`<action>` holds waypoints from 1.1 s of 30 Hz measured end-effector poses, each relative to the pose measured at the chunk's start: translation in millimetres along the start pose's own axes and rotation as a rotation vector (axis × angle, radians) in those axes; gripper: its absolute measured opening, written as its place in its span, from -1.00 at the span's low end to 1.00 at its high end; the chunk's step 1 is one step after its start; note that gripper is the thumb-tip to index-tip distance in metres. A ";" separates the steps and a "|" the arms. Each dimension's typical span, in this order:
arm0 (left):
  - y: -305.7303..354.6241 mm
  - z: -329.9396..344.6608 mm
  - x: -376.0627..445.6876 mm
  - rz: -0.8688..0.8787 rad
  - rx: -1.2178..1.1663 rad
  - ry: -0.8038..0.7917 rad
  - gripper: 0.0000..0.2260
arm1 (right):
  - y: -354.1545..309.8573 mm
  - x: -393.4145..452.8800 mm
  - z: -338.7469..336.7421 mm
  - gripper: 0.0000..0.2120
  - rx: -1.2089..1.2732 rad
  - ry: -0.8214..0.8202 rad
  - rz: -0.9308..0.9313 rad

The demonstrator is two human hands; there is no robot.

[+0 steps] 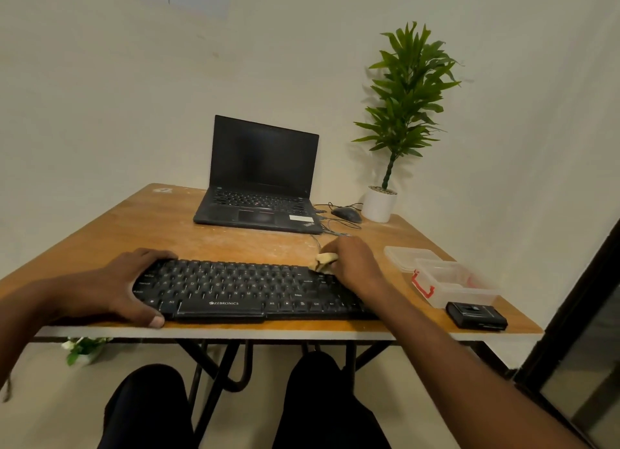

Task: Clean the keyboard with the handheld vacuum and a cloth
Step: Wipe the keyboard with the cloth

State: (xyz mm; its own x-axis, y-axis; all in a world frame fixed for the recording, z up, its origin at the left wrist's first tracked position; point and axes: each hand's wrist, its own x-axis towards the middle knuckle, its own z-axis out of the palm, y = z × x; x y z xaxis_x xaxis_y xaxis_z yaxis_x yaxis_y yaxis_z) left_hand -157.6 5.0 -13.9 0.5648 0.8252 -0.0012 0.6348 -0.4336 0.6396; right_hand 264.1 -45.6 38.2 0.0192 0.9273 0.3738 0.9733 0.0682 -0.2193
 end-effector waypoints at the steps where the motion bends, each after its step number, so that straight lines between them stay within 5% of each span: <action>1: -0.7 -0.3 0.1 0.000 -0.008 0.007 0.02 | -11.5 -1.5 5.1 -0.76 0.029 0.016 -0.039; 4: -1.7 -1.5 -0.7 -0.006 -0.008 0.001 0.01 | -31.9 -3.4 8.9 -0.73 0.040 0.023 -0.128; 13: 5.0 4.8 -4.5 -0.003 -0.063 -0.031 0.01 | 32.6 -38.9 -31.5 -0.58 -0.004 -0.060 0.081; 21: 7.5 2.4 -1.0 -0.009 -0.049 -0.027 0.00 | -6.1 -62.2 -16.2 -0.64 -0.230 0.043 -0.193; 28: -2.8 3.3 -1.2 -0.024 -0.069 -0.017 0.08 | 14.6 -62.5 -32.1 -0.67 -0.070 0.021 0.058; 33: -1.1 1.3 1.3 -0.029 -0.063 -0.020 0.12 | -4.5 -63.5 -15.8 -0.65 -0.228 0.030 -0.084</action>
State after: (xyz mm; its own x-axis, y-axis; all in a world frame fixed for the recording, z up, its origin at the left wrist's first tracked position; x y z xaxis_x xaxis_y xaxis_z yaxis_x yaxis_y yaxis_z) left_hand -156.9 6.1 -15.6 0.5573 0.8296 -0.0356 0.6172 -0.3852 0.6861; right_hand 262.1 -110.6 29.7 -0.0608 0.9105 0.4091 0.9981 0.0569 0.0216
